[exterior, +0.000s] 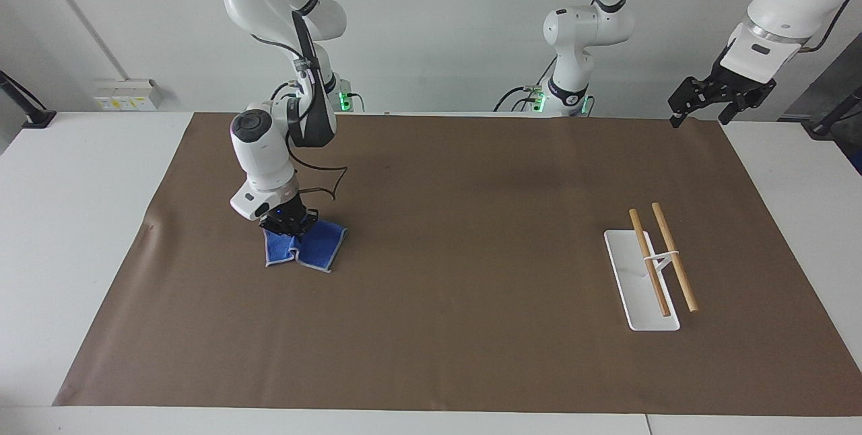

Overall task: Right arm passes towel to left arm to hang
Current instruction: 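Lift the blue towel with the right gripper toward the wooden rack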

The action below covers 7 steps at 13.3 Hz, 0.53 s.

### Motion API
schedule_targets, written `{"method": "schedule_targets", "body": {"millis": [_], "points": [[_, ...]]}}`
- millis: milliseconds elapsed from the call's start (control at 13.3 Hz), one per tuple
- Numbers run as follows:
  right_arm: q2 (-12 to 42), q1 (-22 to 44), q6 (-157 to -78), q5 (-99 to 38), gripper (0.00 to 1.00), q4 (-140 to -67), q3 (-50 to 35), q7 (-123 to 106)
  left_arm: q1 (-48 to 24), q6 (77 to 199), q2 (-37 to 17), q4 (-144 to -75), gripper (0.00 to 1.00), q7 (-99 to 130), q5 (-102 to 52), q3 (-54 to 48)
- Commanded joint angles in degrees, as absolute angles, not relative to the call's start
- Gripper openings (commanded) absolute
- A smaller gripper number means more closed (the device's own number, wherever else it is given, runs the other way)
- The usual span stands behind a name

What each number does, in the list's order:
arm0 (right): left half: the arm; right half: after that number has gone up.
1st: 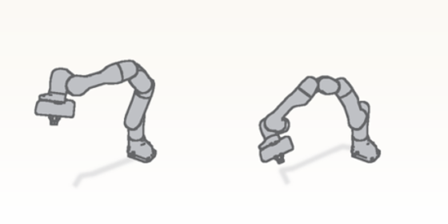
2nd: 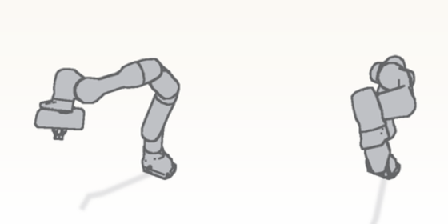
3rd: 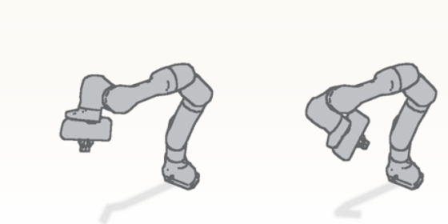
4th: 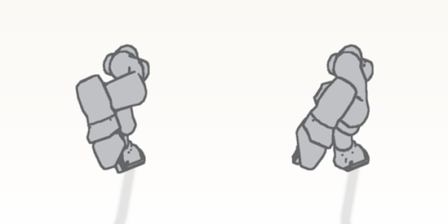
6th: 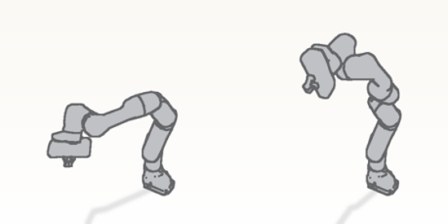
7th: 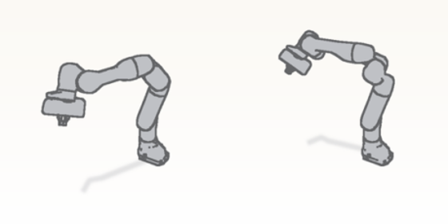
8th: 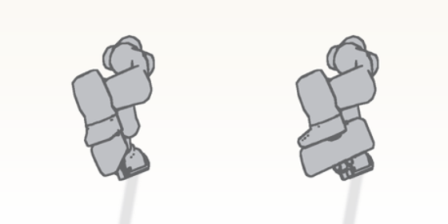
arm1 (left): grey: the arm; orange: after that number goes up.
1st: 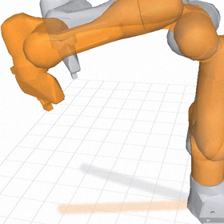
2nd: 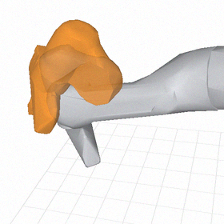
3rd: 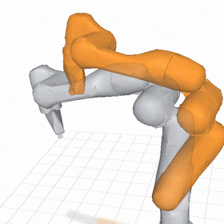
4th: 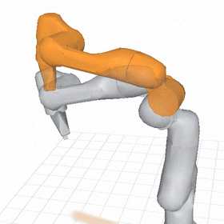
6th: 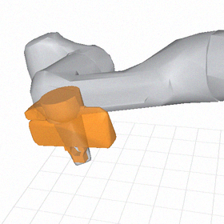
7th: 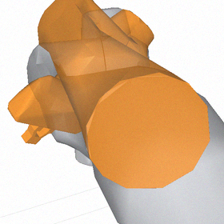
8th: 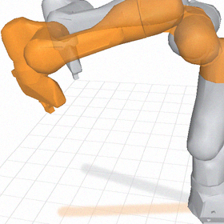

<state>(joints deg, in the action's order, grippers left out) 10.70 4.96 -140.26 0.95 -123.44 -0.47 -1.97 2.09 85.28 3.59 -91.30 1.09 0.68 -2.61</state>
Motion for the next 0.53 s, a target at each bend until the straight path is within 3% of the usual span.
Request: {"method": "schedule_targets", "body": {"millis": [0,452], "points": [[7.83,4.57,-134.31,-3.49,0.0,-119.54,-2.63,-1.67,2.73,84.9,4.92,-92.64,1.0,0.88,0.88,-2.9],[7.73,4.57,-130.52,-21.85,0.0,-109.87,-8.78,-2.46,2.72,84.9,4.92,-92.64,1.0,0.88,0.79,-2.9]]}}
